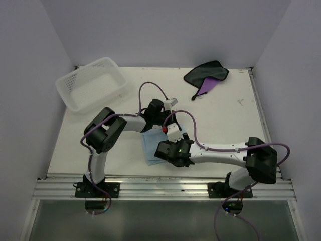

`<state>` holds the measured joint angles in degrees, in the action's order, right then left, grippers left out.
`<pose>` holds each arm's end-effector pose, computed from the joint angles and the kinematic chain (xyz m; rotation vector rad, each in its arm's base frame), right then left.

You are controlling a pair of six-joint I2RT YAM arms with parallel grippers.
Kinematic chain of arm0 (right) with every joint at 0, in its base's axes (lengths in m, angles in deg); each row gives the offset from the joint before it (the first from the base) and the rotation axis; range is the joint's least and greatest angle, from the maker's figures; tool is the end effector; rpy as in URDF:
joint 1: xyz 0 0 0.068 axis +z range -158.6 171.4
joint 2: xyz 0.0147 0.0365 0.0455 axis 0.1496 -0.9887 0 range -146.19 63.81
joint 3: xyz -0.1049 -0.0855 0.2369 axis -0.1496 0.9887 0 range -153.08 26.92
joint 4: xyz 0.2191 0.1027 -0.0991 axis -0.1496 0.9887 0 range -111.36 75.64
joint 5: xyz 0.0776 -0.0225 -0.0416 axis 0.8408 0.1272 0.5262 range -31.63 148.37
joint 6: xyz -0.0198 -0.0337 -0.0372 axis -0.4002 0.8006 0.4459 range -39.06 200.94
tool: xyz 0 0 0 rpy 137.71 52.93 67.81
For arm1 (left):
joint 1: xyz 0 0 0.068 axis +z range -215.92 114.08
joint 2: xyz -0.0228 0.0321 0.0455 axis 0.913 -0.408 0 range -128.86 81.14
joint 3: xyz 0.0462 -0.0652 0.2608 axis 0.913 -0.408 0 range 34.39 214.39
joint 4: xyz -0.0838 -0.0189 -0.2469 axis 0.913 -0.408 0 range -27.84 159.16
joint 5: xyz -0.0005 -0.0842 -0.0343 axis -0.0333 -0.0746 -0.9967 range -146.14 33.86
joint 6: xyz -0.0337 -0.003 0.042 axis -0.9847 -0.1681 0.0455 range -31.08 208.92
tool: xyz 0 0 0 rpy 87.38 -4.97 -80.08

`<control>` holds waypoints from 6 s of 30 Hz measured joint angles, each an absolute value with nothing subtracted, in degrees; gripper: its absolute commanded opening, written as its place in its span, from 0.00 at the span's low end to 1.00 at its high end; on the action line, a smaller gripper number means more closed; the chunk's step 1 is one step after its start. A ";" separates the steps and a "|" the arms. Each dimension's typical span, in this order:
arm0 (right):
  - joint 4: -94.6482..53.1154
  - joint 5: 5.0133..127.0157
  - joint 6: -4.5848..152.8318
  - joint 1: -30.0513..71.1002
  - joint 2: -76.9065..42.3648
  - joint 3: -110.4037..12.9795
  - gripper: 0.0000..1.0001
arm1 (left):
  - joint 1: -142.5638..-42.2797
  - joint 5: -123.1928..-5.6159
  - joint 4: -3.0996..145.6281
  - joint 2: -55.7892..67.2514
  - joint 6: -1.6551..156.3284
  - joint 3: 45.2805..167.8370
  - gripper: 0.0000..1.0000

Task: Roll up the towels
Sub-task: Roll the towel

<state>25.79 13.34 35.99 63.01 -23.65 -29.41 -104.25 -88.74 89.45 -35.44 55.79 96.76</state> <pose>0.1089 0.2475 0.2048 -0.4452 2.3132 -0.3076 0.3147 -0.2732 0.1279 0.4705 2.3221 -1.2837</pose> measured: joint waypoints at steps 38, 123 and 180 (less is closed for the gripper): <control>16.55 6.93 43.77 64.17 -34.58 -25.55 0.13 | -104.25 -87.76 86.79 -35.44 57.08 98.35 0.00; -15.03 60.44 26.68 26.88 2.27 2.54 0.65 | -104.29 -86.75 85.76 -35.52 59.57 98.70 0.00; -29.81 70.97 33.74 19.89 -11.24 1.78 0.81 | -104.23 -85.14 86.70 -34.13 59.57 96.87 0.00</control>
<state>-29.81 70.97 33.74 19.89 -11.24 1.78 -104.23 -85.14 86.70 -34.13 59.57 96.87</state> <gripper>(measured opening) 0.815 0.005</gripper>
